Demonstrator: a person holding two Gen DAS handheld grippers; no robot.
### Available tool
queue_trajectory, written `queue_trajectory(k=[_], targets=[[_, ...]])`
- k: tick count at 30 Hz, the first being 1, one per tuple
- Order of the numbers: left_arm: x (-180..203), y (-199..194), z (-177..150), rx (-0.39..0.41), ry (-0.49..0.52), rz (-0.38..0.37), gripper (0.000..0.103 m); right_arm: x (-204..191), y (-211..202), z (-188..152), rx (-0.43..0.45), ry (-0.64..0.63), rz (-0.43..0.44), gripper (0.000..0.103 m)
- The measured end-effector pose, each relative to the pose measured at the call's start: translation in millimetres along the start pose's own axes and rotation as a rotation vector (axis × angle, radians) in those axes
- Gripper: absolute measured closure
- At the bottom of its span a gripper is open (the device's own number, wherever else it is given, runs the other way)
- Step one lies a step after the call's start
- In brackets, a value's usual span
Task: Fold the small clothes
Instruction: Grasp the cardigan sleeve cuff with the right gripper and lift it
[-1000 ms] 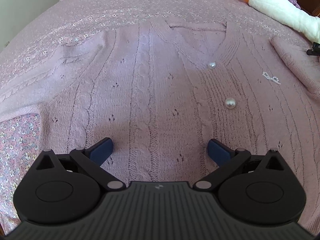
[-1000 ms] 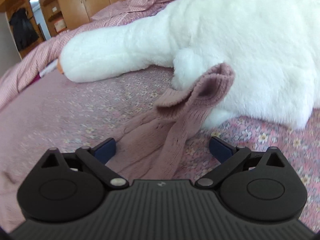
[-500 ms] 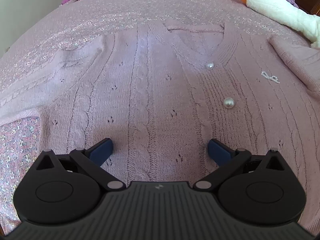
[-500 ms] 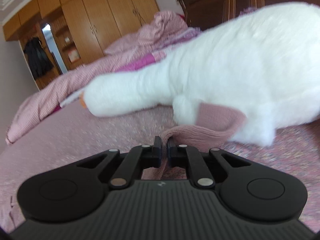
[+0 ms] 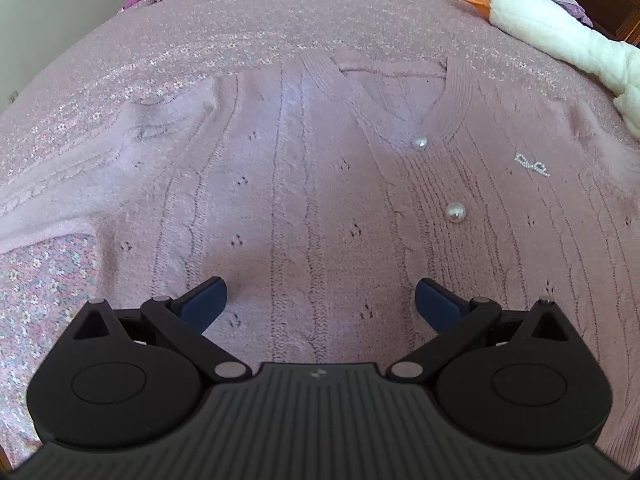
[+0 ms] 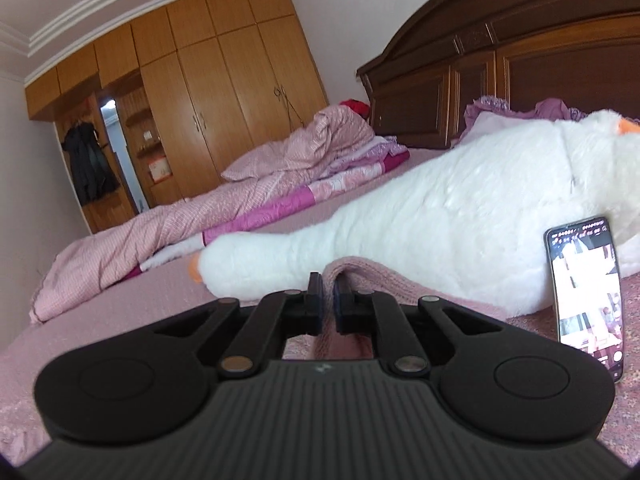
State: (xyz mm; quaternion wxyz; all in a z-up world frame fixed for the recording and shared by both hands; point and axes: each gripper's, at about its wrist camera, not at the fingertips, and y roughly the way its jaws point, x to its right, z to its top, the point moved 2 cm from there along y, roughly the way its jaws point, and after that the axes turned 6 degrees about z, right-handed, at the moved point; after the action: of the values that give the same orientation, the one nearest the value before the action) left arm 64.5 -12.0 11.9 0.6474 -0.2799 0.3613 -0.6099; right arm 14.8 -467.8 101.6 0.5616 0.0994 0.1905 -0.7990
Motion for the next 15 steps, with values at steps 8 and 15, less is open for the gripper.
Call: queue_trajectory(k=[8,15], targets=[[-19,-15,8,0.032,-0.024,0.033,0.0,-53,-19,20,0.047,-0.015,0.105,0.094],[-43,-24,14,0.05,-0.077,0.052,0.0,-127,-11,6,-0.003,-0.09,0.229,0.094]])
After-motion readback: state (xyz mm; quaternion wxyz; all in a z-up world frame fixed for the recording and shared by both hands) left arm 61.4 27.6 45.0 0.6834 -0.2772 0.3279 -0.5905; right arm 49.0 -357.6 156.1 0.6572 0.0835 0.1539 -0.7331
